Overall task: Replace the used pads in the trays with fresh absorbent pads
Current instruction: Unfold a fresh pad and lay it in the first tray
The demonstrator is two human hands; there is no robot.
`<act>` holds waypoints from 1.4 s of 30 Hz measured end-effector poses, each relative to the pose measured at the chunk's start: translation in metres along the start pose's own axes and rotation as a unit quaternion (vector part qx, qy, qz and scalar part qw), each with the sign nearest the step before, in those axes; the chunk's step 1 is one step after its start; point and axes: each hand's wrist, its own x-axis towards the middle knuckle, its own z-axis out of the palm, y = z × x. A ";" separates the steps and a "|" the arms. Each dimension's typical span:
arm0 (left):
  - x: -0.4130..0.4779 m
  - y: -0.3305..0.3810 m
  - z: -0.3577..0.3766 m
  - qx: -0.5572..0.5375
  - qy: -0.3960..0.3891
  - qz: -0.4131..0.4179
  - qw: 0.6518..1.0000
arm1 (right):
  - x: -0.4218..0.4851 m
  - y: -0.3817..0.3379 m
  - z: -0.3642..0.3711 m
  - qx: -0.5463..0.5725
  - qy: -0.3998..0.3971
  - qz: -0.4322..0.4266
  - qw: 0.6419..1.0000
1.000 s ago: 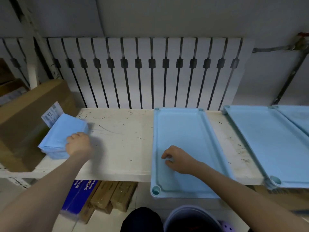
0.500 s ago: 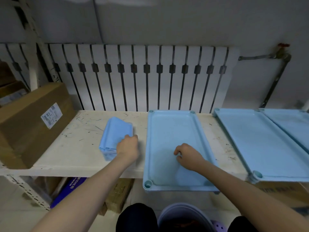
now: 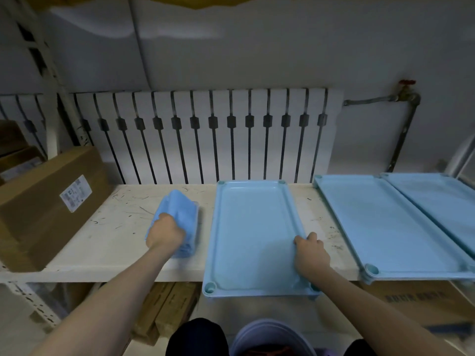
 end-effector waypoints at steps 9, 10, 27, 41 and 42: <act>-0.019 0.066 -0.014 -0.177 0.119 0.199 0.956 | 0.000 0.018 -0.009 -0.015 -0.015 0.013 1.000; -0.022 0.071 -0.010 -0.199 0.098 0.219 0.950 | -0.001 0.021 -0.011 -0.016 -0.019 0.018 1.000; -0.063 0.080 -0.004 -0.504 -0.347 0.040 0.790 | -0.024 0.004 -0.066 0.193 0.185 -0.285 0.921; -0.070 0.076 -0.020 -0.568 -0.274 0.012 0.776 | -0.014 -0.003 -0.098 0.519 0.104 -0.086 0.844; -0.071 0.078 -0.023 -0.579 -0.294 0.011 0.761 | -0.014 -0.006 -0.098 0.495 0.091 -0.069 0.861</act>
